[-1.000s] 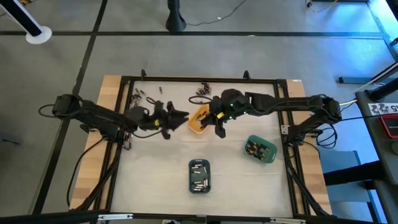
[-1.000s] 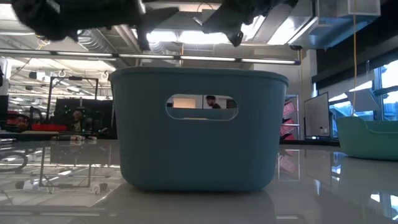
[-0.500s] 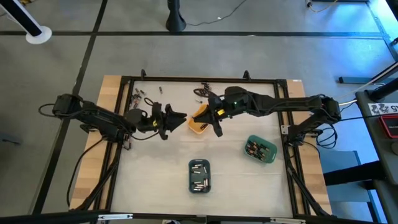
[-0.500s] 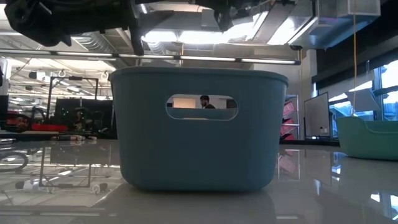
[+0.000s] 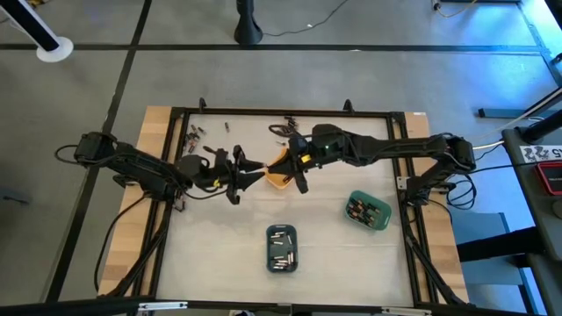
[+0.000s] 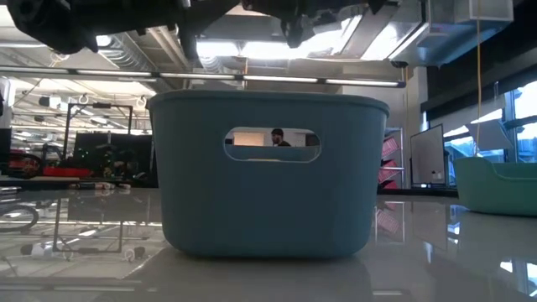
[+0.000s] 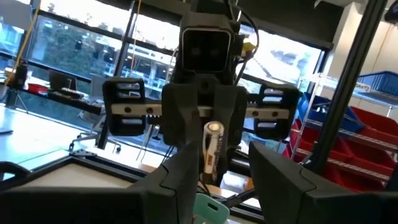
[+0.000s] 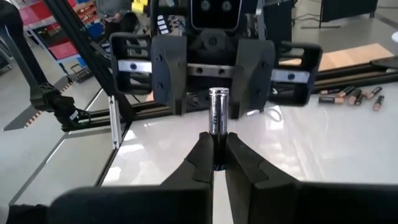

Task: Sort batteries
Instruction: Put the silver battery into the blue bin

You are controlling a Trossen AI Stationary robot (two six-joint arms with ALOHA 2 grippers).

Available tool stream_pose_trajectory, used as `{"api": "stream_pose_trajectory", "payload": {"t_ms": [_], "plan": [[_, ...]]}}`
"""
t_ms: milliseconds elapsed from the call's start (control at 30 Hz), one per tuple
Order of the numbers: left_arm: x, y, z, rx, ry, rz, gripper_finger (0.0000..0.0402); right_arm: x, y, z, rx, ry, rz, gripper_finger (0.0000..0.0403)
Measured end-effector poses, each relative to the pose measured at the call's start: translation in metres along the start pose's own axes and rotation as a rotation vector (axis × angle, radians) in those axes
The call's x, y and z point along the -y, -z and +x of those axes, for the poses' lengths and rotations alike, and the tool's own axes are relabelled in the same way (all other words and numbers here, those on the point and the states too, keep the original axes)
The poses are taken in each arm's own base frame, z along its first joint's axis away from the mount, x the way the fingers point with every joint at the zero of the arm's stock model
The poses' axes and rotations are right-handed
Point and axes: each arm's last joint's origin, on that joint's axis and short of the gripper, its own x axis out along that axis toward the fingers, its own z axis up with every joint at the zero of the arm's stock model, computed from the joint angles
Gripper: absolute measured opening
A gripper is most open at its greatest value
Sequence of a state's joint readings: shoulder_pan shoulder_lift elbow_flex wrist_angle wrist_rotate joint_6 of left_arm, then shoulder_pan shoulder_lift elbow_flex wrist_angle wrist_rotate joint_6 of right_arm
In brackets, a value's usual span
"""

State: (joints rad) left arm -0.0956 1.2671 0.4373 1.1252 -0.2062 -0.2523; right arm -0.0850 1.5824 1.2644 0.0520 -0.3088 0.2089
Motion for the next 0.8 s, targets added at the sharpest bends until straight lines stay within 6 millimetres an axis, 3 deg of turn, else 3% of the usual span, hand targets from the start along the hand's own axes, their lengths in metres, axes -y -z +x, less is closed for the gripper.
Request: {"api": "stream_pose_trajectory", "payload": {"t_ms": [800], "plan": [[-0.0065,0.0010,0.0009,-0.014,-0.046,-0.024,0.0131,0.0041,0.0052,0.0080,-0.005,0.011,0.002,0.0018]]}}
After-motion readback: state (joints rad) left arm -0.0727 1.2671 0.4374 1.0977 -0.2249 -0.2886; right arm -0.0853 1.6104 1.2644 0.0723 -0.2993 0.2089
